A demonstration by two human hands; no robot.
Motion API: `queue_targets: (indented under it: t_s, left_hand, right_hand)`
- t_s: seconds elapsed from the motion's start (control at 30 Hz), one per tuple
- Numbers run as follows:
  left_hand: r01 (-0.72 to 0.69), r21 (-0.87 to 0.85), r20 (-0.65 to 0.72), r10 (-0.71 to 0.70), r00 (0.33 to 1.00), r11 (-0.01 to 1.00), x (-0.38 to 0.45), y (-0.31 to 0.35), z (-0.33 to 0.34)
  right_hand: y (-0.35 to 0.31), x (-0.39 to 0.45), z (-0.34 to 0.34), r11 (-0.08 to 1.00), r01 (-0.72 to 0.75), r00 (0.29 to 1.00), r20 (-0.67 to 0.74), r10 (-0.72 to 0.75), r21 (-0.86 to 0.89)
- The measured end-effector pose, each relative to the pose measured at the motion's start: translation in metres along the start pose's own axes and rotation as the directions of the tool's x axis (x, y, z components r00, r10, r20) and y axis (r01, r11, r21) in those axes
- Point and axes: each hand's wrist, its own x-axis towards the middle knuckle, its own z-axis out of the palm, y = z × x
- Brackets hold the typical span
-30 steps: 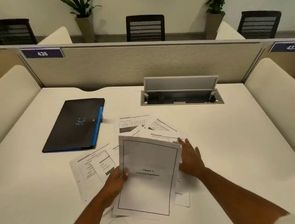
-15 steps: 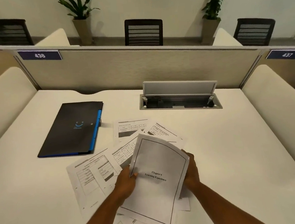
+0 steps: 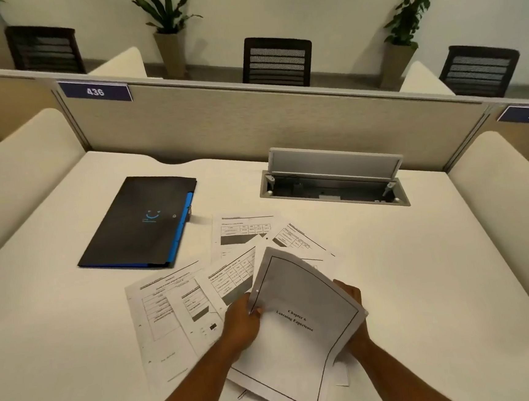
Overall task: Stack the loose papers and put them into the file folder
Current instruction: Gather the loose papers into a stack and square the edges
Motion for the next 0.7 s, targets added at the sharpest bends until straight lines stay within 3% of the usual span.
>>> queue_targets:
  t_s: [0.1, 0.17, 0.3, 0.47, 0.53, 0.6, 0.7]
  left_hand:
    - [0.06, -0.017, 0.022, -0.06, 0.998, 0.998, 0.002, 0.001, 0.0]
    - [0.052, 0.016, 0.004, -0.052, 0.999, 0.999, 0.002, 0.001, 0.003]
    - [-0.008, 0.009, -0.047, 0.008, 0.999, 1.0, -0.003, 0.007, 0.011]
    - [0.028, -0.051, -0.086, -0.033, 0.996, 0.998, -0.003, 0.012, 0.016]
    - [0.04, -0.04, -0.073, -0.043, 0.996, 0.998, -0.001, 0.014, 0.018]
    - [0.034, -0.033, -0.083, -0.036, 0.996, 0.999, 0.0, 0.013, 0.019]
    - [0.032, -0.026, -0.132, -0.035, 0.991, 0.999, 0.0, 0.009, 0.021]
  right_hand:
    - [-0.011, -0.002, -0.003, 0.971, -0.14, 0.99, 0.028, 0.137, 0.193]
    - [-0.017, -0.008, -0.007, 0.938, -0.166, 0.986, 0.066, 0.153, 0.304]
    - [-0.031, -0.007, -0.009, 0.972, -0.018, 0.999, -0.031, 0.026, 0.235]
    - [-0.038, -0.009, -0.017, 0.956, 0.097, 0.988, 0.087, -0.126, 0.275]
    - [-0.034, -0.018, -0.025, 0.956, 0.045, 0.987, 0.135, -0.088, 0.291]
    - [-0.036, -0.019, -0.031, 0.946, -0.104, 0.987, 0.149, 0.06, 0.307]
    - [-0.039, -0.022, -0.039, 0.801, -0.335, 0.941, 0.142, 0.306, 0.496]
